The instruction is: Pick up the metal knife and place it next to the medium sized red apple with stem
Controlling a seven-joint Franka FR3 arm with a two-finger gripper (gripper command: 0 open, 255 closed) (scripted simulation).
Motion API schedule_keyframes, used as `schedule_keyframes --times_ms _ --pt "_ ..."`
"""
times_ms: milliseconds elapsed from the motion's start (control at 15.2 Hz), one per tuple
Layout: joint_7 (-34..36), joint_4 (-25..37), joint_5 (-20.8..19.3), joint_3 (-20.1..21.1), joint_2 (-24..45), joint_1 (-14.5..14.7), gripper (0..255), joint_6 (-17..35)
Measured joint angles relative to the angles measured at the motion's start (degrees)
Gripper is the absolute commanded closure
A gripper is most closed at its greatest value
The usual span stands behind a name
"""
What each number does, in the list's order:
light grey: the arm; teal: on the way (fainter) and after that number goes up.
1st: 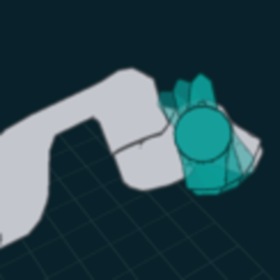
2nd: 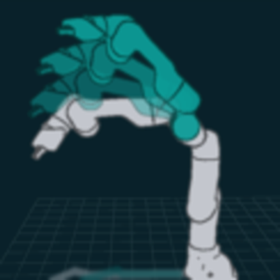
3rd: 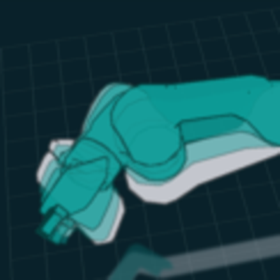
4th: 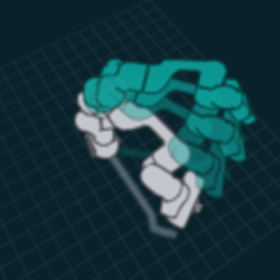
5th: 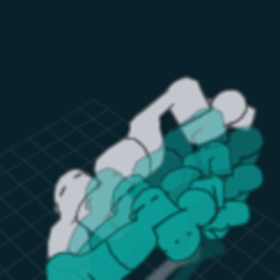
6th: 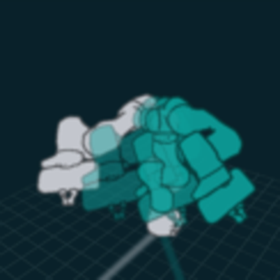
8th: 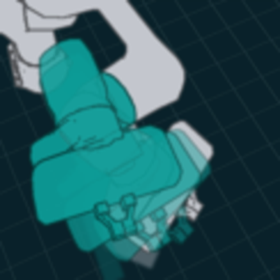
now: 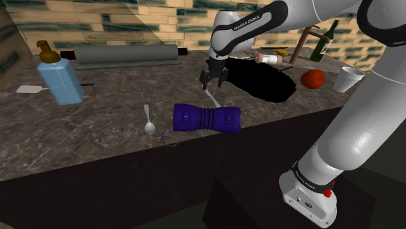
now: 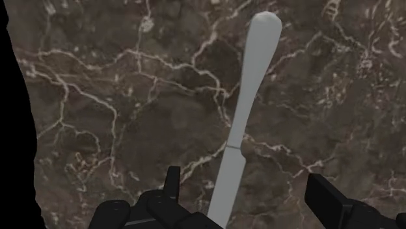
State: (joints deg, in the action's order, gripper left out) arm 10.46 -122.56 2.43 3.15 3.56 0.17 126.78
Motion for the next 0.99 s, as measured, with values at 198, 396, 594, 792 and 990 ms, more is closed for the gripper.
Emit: schedule_keyframes --times_ms 198,396,594,792,990 --pt "0.3 -0.5 0.0 0.1 1.6 0.1 0 2.1" --pt "0.1 -1.3 0.0 0.1 2.9 0.1 0 4.2" --pt "0.2 -1.4 0.0 0.1 3.3 0.1 0 4.7" --pt "0.2 -1.4 0.0 0.1 3.4 0.1 0 4.8" --pt "0.2 -1.4 0.0 0.1 3.4 0.1 255 4.8"
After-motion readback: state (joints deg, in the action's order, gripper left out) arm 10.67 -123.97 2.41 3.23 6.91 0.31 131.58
